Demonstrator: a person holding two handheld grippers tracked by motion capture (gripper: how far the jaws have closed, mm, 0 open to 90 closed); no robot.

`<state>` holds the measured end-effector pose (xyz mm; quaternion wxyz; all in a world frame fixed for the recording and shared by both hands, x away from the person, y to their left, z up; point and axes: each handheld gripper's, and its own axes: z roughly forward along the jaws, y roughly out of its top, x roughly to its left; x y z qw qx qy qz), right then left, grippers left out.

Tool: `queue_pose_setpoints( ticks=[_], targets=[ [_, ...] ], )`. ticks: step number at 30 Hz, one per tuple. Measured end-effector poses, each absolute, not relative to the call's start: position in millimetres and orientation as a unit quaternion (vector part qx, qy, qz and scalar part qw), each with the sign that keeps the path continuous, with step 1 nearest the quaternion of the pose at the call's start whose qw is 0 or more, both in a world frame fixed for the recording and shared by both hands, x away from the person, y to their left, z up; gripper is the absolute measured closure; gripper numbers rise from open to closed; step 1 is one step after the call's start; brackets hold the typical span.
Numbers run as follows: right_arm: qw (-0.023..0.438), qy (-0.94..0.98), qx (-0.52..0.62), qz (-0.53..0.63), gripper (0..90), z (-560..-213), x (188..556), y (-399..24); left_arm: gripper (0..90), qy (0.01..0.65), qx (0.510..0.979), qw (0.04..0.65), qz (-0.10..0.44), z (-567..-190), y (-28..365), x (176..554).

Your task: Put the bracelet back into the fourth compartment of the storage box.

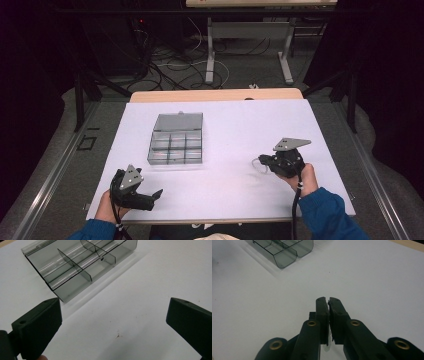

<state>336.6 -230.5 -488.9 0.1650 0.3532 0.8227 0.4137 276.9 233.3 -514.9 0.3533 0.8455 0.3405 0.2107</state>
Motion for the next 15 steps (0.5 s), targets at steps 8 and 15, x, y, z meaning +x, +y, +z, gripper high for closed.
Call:
queue_pose_setpoints(
  ticks=[8, 15],
  targets=[
    [0.16, 0.832, 0.338, 0.409, 86.4, -488, 341, -216, 0.4, 0.34, 0.845, 0.355, 0.211, -515, 233, 277],
    [0.156, 0.834, 0.329, 0.414, 86.5, -486, 348, -201, 0.4, 0.341, 0.844, 0.356, 0.21, -515, 233, 277]
  ],
)
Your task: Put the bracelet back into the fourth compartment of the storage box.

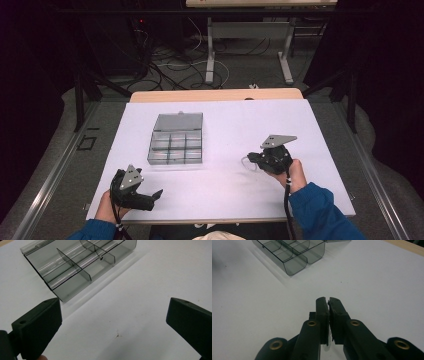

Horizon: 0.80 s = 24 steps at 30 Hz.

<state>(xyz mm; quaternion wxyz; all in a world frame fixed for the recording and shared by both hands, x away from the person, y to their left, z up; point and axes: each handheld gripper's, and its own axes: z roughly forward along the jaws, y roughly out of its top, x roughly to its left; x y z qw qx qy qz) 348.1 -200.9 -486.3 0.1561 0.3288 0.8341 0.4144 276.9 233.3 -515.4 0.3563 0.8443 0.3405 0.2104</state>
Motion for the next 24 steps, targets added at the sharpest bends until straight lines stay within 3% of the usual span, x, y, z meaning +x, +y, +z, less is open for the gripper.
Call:
queue_pose_setpoints(
  ticks=[24],
  targets=[
    [0.151, 0.836, 0.297, 0.435, 86.5, -475, 368, -163, 0.4, 0.339, 0.846, 0.354, 0.211, -516, 234, 277]
  ],
)
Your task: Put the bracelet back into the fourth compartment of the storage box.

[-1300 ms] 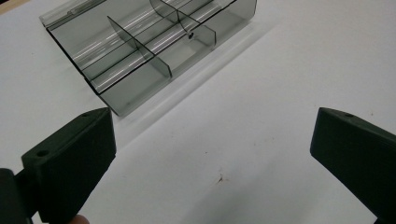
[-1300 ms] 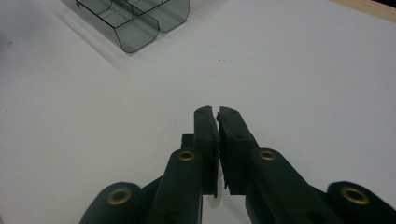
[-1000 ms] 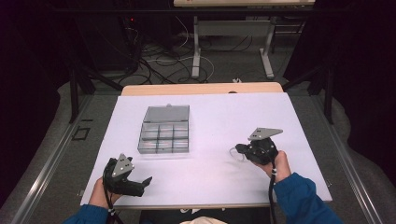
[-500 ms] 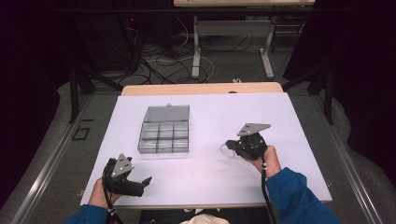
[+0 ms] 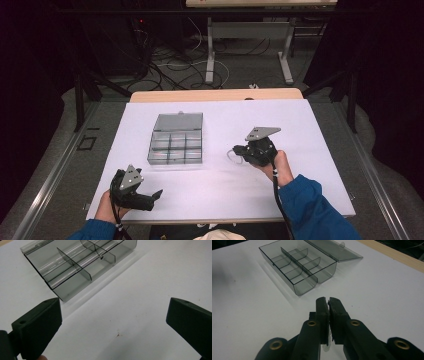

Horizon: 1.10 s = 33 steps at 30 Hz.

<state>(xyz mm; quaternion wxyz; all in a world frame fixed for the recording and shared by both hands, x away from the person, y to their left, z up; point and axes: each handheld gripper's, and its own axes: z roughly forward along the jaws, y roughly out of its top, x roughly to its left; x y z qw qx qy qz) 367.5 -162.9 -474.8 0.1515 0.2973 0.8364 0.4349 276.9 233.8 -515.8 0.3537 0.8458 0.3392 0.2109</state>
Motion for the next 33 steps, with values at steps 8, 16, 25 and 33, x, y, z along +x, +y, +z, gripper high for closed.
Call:
queue_pose_setpoints(
  ticks=[8, 16, 25, 33],
  targets=[
    [0.151, 0.837, 0.284, 0.442, 86.5, -471, 371, -148, 0.4, 0.34, 0.845, 0.354, 0.212, -516, 233, 276],
    [0.151, 0.839, 0.27, 0.448, 86.5, -467, 375, -133, 0.4, 0.339, 0.845, 0.354, 0.212, -516, 234, 277],
    [0.148, 0.836, 0.261, 0.459, 86.5, -462, 379, -118, 0.4, 0.34, 0.846, 0.352, 0.212, -516, 234, 277],
    [0.15, 0.837, 0.255, 0.46, 86.5, -459, 383, -108, 0.4, 0.339, 0.847, 0.351, 0.212, -516, 234, 277]
  ],
)
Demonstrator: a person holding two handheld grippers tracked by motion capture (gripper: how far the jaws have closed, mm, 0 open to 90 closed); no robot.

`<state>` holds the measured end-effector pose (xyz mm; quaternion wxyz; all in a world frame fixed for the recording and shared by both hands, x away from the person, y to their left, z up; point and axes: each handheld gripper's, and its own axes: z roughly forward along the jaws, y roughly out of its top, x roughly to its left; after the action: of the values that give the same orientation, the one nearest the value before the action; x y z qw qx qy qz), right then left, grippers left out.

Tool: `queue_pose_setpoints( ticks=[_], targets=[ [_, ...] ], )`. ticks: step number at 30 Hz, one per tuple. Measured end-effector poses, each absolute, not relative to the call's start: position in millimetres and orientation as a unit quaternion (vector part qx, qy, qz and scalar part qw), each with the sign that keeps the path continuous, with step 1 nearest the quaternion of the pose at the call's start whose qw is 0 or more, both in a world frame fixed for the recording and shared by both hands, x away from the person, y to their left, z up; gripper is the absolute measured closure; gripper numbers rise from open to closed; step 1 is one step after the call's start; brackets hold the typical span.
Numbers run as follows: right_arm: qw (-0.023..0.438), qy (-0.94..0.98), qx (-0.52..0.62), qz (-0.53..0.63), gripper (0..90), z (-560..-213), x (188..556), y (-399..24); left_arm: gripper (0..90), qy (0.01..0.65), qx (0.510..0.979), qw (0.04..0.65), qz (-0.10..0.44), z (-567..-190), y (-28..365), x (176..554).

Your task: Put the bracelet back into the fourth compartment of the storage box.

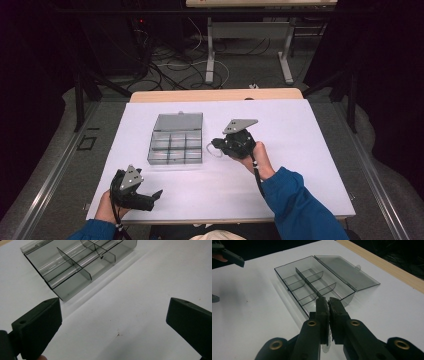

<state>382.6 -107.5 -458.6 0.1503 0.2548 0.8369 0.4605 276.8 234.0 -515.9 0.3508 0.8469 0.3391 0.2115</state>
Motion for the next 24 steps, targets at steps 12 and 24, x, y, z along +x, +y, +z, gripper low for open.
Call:
queue_pose_setpoints(
  ticks=[12, 24],
  targets=[
    [0.146, 0.837, 0.244, 0.467, 86.5, -456, 390, -85, 0.4, 0.339, 0.848, 0.35, 0.21, -516, 234, 277],
    [0.144, 0.838, 0.238, 0.469, 86.5, -457, 394, -61, 0.4, 0.338, 0.848, 0.351, 0.209, -516, 233, 277]
  ],
)
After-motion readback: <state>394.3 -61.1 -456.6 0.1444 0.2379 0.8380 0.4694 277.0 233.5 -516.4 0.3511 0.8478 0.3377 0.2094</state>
